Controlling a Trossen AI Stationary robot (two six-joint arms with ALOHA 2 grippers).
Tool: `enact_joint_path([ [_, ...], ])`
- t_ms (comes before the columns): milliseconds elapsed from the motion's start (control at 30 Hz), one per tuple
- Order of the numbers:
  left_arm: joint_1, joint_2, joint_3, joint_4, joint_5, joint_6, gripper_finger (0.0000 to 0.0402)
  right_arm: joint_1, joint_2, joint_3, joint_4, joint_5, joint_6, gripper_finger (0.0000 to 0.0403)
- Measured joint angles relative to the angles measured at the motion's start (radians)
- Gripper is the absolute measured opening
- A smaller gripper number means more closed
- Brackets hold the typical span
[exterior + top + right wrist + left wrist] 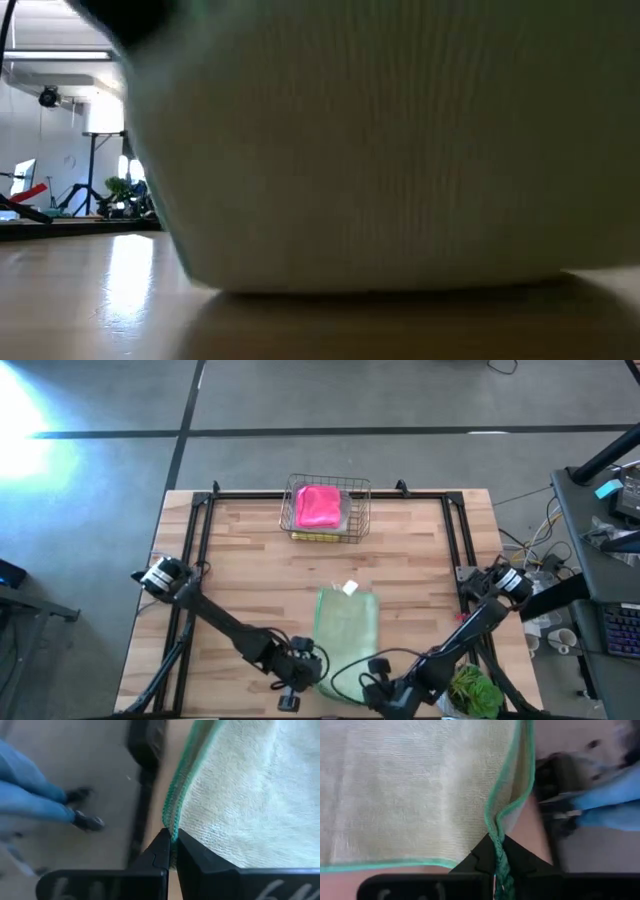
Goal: Fold microfiber towels
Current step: Fold the blue towel
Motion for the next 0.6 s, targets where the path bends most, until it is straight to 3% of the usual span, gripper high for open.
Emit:
enact_joint_path([
  [133, -0.028, -0.043, 0.001, 0.009, 0.054, -0.098, 0.0003, 0.020, 0.000, 0.070, 0.001, 0.008, 0.111, 0.0009],
  [400, -0.085, -0.075, 0.003, 0.008, 0.053, -0.256, 0.0003, 0.043, 0.000, 0.140, -0.003, 0.085, 0.332, 0.0009],
  [600, -0.063, -0.075, 0.002, -0.034, -0.121, -0.260, 0.0003, 0.037, 0.000, 0.140, -0.191, 0.186, 0.490, 0.0009],
])
